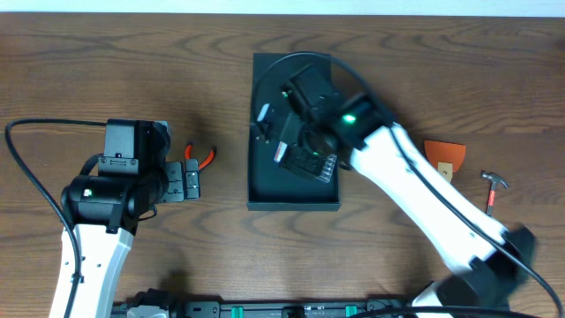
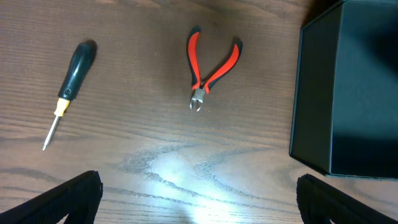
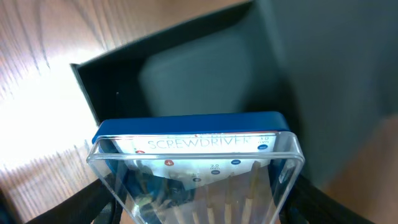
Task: Pack container
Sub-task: 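Lift the screwdriver case with right gripper and lower it into the black box, then release the case and withdraw right gripper toward the orange scraper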
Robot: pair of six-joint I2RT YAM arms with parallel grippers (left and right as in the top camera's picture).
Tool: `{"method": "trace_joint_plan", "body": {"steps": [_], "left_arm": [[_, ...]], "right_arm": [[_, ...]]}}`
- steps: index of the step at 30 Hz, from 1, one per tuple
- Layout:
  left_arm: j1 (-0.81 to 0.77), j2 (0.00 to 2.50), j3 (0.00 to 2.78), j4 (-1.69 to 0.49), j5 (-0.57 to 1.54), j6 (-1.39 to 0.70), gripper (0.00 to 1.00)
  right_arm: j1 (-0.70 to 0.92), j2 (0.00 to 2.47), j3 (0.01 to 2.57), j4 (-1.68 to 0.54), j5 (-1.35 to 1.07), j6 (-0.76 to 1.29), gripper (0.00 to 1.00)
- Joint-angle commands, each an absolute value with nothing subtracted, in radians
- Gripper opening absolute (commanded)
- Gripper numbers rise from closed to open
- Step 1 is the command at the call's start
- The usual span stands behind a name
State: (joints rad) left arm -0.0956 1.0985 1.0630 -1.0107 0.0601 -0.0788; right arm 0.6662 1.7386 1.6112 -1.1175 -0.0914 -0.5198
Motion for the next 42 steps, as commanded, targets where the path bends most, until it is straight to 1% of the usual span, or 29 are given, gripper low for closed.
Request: {"method": "trace_joint_plan", "body": {"steps": [1, 10, 14, 15, 16, 17, 18, 19, 20, 22, 24, 26, 28, 32, 37, 39, 42], "left_arm": [[-0.097, 1.090, 1.087, -1.013, 0.049, -0.084, 0.98], [-0.097, 1.090, 1.087, -1.014, 0.049, -0.084, 0.98], [-0.097, 1.090, 1.087, -1.014, 0.049, -0.084, 0.98], [-0.097, 1.090, 1.087, -1.014, 0.049, -0.084, 0.98], [-0.097, 1.090, 1.087, -1.016, 0.049, -0.084, 0.98], [-0.097, 1.090, 1.087, -1.017, 0.049, -0.084, 0.98], [-0.097, 1.090, 1.087, -1.018, 0.049, -0.084, 0.99], [-0.097, 1.090, 1.087, -1.018, 0.049, -0.084, 0.98], [-0.097, 1.090, 1.087, -1.018, 0.049, -0.084, 0.98], [-0.097, 1.090, 1.087, -1.018, 0.049, -0.084, 0.98], [-0.097, 1.090, 1.087, -1.018, 0.049, -0.084, 0.99], [-0.097, 1.090, 1.087, -1.018, 0.049, -0.084, 0.98], [-0.097, 1.090, 1.087, -1.018, 0.049, -0.084, 0.99], [-0.097, 1.090, 1.087, -1.021, 0.049, -0.084, 0.98], [-0.097, 1.090, 1.087, -1.021, 0.049, -0.084, 0.98], [-0.097, 1.090, 1.087, -1.021, 0.049, -0.084, 0.99], [-0.097, 1.090, 1.087, -1.021, 0.049, -0.084, 0.98]], "right_arm": [[0.668, 1.835, 1.627, -1.098, -0.152, -0.600, 0.01], [0.667, 2.009, 1.627, -1.083, -0.177, -0.649, 0.02], [0.661, 2.056, 1.627, -1.085, -0.177, -0.649, 0.07], [0.661, 2.065, 1.627, -1.085, -0.177, -0.648, 0.11], [0.661, 2.071, 1.627, -1.089, -0.177, -0.639, 0.35], [0.660, 2.076, 1.627, -1.093, -0.176, -0.632, 0.49], [0.661, 2.076, 1.627, -1.097, -0.177, -0.628, 0.57], [0.661, 2.076, 1.627, -1.100, -0.177, -0.624, 0.64], [0.661, 2.076, 1.627, -1.100, -0.176, -0.622, 0.65], [0.661, 2.074, 1.627, -1.100, -0.176, -0.621, 0.69], [0.660, 2.072, 1.631, -1.100, -0.170, -0.593, 0.79], [0.660, 2.068, 1.649, -1.112, -0.156, -0.550, 0.80], [0.658, 2.062, 1.686, -1.148, -0.147, -0.532, 0.99], [0.654, 2.055, 1.820, -1.277, -0.135, -0.525, 0.99], [0.621, 2.038, 2.044, -1.422, -0.080, -0.393, 0.99], [0.590, 2.016, 2.111, -1.432, -0.023, -0.279, 0.99], [0.508, 1.962, 2.171, -1.427, 0.103, -0.030, 0.99]]}}
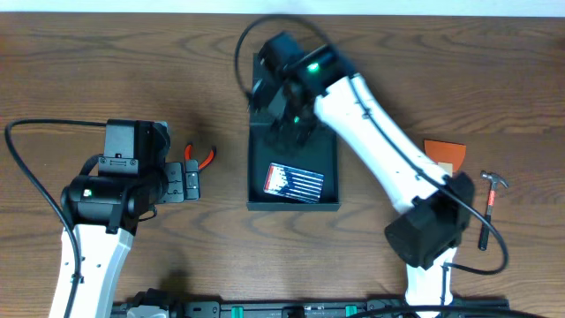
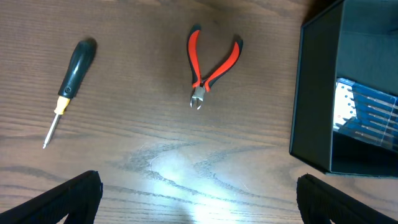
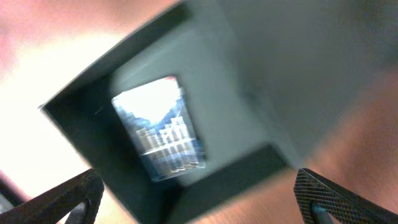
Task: Pack container
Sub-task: 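Release the case and withdraw right gripper toward the orange scraper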
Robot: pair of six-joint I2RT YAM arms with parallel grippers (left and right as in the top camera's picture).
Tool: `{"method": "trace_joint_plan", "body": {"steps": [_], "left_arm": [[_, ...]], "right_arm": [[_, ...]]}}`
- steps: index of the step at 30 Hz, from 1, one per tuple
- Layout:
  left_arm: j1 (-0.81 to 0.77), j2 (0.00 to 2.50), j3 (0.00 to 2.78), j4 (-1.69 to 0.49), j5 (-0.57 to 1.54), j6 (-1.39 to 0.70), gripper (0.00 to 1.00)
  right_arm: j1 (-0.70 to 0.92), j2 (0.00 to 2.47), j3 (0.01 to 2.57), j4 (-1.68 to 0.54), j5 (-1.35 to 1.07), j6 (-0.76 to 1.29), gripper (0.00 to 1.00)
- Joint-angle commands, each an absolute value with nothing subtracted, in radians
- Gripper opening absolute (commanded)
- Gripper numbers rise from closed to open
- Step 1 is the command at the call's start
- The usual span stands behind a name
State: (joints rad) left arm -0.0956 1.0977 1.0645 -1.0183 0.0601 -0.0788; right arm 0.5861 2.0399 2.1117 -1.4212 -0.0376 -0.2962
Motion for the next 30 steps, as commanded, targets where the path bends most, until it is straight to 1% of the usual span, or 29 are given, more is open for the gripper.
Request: {"method": "trace_joint_plan", "body": {"steps": [1, 4, 6, 9, 15, 18, 23, 27, 30], "left_arm": [[-0.097, 1.090, 1.087, -1.021, 0.049, -0.084, 0.99], [-0.097, 1.090, 1.087, -1.029, 0.049, -0.084, 0.98], [-0.097, 1.090, 1.087, -1.034, 0.049, -0.084, 0.98], [-0.097, 1.090, 1.087, -1.038, 0.049, -0.084, 0.98], [-0.097, 1.090, 1.087, -1.039, 0.049, -0.084, 0.98], [-0.097, 1.090, 1.087, -1.038, 0.049, -0.084, 0.98], [-0.097, 1.090, 1.087, -1.038, 0.049, -0.084, 0.98], [-0.097, 1.090, 1.087, -1.038, 0.049, -0.084, 0.98], [-0.097, 1.090, 1.087, -1.038, 0.049, -0.084, 0.98]], "right_arm": [[0.467, 1.937, 2.178, -1.431, 0.130, 0.059, 0.99], [0.334, 1.865, 2.178, -1.471, 0.134, 0.239, 0.99], [0.229, 1.827, 2.178, -1.519, 0.132, 0.300, 0.99], [0.065, 1.787, 2.172, -1.596, 0.127, 0.297, 0.99], [-0.172, 1.762, 2.122, -1.699, 0.062, 0.171, 0.99], [-0.229, 1.713, 2.038, -1.699, -0.047, 0.108, 0.99], [-0.263, 1.538, 1.800, -1.657, -0.053, 0.107, 0.99], [-0.262, 1.330, 1.548, -1.575, -0.054, 0.125, 0.99], [-0.262, 1.172, 1.339, -1.446, -0.054, 0.109, 0.99]]}}
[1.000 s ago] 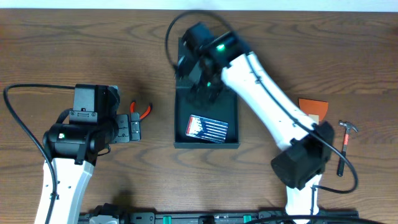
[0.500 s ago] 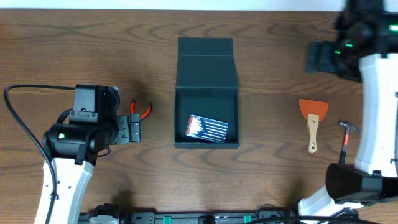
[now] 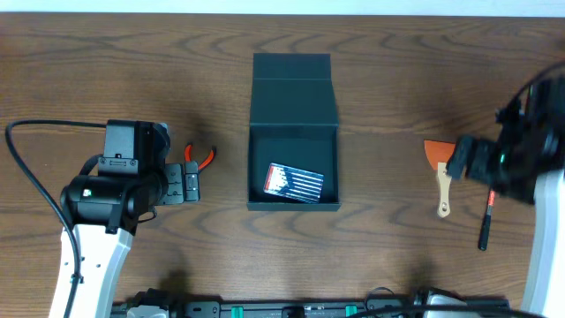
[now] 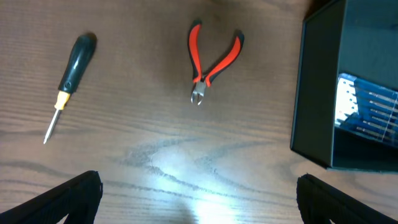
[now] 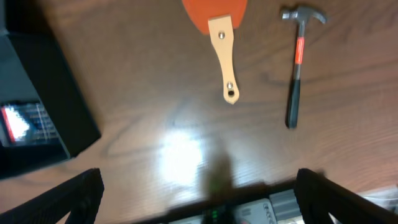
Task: Pack container
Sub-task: 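Release the case and withdraw right gripper toward the orange scraper, then lower right gripper onto the orange scraper's wooden handle and grasp it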
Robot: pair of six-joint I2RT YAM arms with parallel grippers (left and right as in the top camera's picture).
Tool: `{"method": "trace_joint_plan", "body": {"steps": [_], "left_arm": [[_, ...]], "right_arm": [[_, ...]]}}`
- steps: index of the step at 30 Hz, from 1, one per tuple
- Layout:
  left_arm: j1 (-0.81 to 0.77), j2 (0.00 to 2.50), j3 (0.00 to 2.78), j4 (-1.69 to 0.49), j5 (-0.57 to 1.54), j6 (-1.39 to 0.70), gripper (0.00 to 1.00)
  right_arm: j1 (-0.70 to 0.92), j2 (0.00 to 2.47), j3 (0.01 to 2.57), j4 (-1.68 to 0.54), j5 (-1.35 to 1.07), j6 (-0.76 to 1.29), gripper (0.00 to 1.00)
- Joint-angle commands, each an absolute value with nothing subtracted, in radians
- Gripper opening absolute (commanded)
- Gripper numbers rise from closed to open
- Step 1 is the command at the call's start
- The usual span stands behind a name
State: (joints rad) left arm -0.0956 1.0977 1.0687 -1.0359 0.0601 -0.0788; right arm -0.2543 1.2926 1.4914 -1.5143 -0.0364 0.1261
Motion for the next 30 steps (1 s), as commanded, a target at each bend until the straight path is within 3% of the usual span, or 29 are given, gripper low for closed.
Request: {"method": "trace_joint_plan", "body": {"steps": [1, 5, 9, 30], "left_arm": [[-0.097, 1.090, 1.087, -1.038, 0.049, -0.084, 0.98], [-0.097, 1.090, 1.087, -1.038, 0.049, -0.084, 0.98], [-0.097, 1.090, 1.087, -1.039, 0.049, -0.084, 0.98], [-0.097, 1.090, 1.087, -1.043, 0.049, -0.084, 0.98]], "right_arm": [[-0.262, 1.142, 1.291, -1.409, -0.058, 0.087, 0.99], [-0.263, 1.064, 1.102, -1.277, -0.060, -0.060, 0.99], [-0.279, 1.133, 1.026, -1.223, -0.057, -0.067, 0.99], [-0.352, 1.710, 1.017, -0.967, -0.022, -0.170, 0.97]]}}
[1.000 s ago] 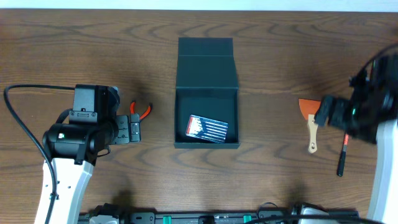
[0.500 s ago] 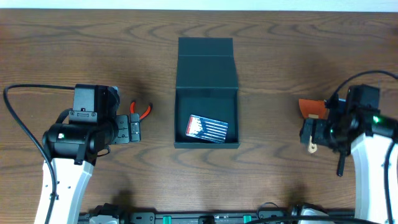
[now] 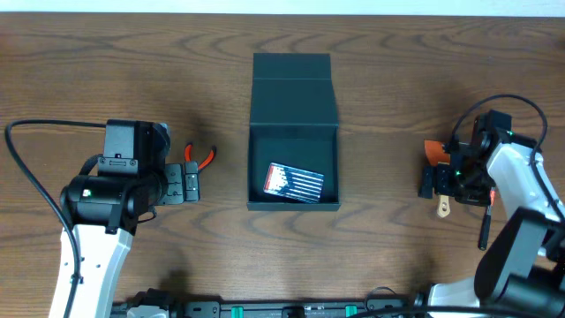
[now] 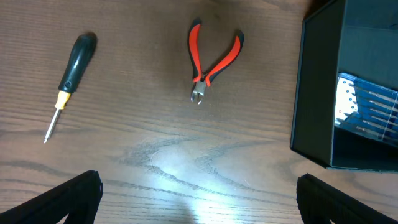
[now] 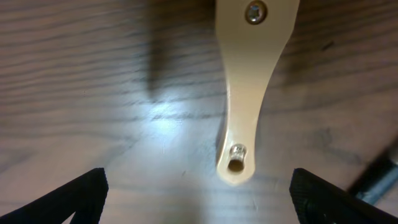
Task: Pack container
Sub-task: 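Lower right gripper onto the orange scraper's wooden handle and grasp it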
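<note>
The black box (image 3: 250, 168) stands open at mid-table, its lid folded back. A clear-and-blue screwdriver set case (image 3: 295, 183) lies inside it and shows past the box wall (image 4: 311, 93) as the case (image 4: 367, 109). My right gripper (image 3: 448, 184) is low over the table, open, and the wooden handle of the orange-bladed scraper (image 5: 252, 93) ends just ahead of its gap (image 5: 199, 202). My left gripper (image 4: 199, 202) hovers open and empty, left of the box. Red-handled pliers (image 4: 211, 65) and a small screwdriver (image 4: 69, 81) lie ahead of it.
A hammer (image 3: 484, 231) with a dark handle lies right of the scraper; its handle shows at the right edge as a grey bar (image 5: 380, 171). The pliers (image 3: 201, 157) peek out beside the left wrist. Bare wood lies between box and scraper.
My right gripper, which was high over the scraper and hammer, is now down close to the scraper's handle end, still open. The left arm and the box contents have not changed.
First my right gripper held the screwdriver set case over the open box. Then the case lay in the box and the gripper was open above it. Then the arm was at the table's right over the scraper and hammer, and now it is low at the scraper's handle.
</note>
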Robot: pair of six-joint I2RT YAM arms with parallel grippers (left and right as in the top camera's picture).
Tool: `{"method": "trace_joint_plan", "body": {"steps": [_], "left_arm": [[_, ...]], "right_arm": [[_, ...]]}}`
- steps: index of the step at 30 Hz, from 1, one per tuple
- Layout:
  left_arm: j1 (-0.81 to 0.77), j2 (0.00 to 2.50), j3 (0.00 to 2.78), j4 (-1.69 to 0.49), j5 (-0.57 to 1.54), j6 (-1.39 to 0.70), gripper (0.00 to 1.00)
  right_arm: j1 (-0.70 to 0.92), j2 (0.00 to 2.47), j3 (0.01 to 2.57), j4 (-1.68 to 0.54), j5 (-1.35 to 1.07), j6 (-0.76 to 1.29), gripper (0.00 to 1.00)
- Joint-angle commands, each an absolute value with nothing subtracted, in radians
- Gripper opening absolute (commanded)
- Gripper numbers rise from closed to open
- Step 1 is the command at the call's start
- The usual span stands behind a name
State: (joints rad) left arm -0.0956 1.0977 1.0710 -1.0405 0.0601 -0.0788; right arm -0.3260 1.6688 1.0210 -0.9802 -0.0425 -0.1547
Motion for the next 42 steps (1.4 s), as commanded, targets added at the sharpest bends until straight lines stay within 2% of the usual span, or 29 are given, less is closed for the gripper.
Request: {"method": "trace_joint_plan", "body": {"steps": [1, 24, 30, 42], "left_arm": [[-0.097, 1.090, 1.087, -1.043, 0.049, -0.084, 0.99], [-0.097, 1.090, 1.087, -1.043, 0.049, -0.084, 0.99], [-0.097, 1.090, 1.087, -1.042, 0.049, -0.084, 0.98], [-0.097, 1.090, 1.087, -1.043, 0.049, -0.084, 0.98]], "right_arm": [[-0.358, 1.723, 1.017, -0.958, -0.022, -0.166, 0.99], [-0.374, 1.794, 1.018, -0.758, 0.049, -0.167, 0.96], [-0.372, 1.795, 1.017, -0.759, 0.039, -0.166, 0.88], [-0.372, 1.867, 1.017, -0.781, -0.015, -0.165, 0.84]]}}
